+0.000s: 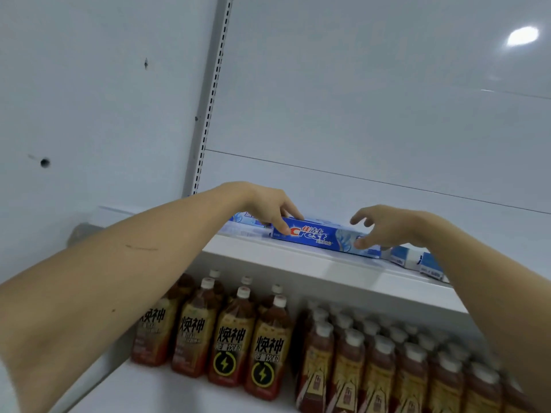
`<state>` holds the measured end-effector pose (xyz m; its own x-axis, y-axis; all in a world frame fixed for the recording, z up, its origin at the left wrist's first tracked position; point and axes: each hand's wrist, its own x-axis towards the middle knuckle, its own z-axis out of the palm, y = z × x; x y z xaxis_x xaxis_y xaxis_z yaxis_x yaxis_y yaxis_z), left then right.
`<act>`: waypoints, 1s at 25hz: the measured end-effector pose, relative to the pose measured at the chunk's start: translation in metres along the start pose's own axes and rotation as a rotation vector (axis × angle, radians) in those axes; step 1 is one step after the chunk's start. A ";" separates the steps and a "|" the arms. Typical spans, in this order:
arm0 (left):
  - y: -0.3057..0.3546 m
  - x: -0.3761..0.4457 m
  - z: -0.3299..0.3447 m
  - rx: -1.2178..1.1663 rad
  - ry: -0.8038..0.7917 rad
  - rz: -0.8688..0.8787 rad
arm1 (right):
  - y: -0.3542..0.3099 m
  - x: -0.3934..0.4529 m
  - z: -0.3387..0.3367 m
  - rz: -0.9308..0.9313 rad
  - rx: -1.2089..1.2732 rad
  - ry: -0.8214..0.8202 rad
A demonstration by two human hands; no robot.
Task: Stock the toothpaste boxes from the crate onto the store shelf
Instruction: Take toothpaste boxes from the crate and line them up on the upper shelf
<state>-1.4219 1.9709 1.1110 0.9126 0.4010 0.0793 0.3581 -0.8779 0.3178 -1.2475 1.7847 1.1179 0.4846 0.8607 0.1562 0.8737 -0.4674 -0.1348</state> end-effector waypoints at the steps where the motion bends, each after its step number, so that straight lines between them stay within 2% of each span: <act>1: 0.000 0.002 -0.002 0.038 -0.009 -0.006 | 0.002 0.003 0.002 -0.015 -0.069 0.038; 3: -0.001 0.010 -0.005 0.090 -0.032 -0.017 | 0.005 0.012 0.007 -0.015 -0.151 0.074; 8: -0.018 0.042 -0.008 0.250 -0.066 -0.027 | 0.015 0.046 0.015 0.017 -0.152 0.136; 13: -0.036 0.081 -0.021 0.403 0.003 -0.043 | 0.015 0.087 0.017 0.069 -0.208 0.097; 15: -0.041 0.093 -0.023 0.410 -0.055 0.007 | 0.015 0.104 0.021 0.063 -0.253 0.091; 19: -0.044 0.111 -0.025 0.422 -0.018 0.019 | 0.020 0.134 0.033 0.055 -0.333 0.112; 23: -0.036 0.116 -0.033 0.473 -0.095 -0.064 | 0.020 0.139 0.017 0.086 -0.349 -0.017; 25: -0.042 0.112 -0.046 0.328 -0.106 -0.131 | 0.015 0.136 0.007 0.103 -0.270 -0.112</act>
<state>-1.3438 2.0651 1.1500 0.8641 0.5012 -0.0455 0.5016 -0.8651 -0.0022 -1.1694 1.8960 1.1300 0.5763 0.8160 0.0446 0.8075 -0.5769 0.1230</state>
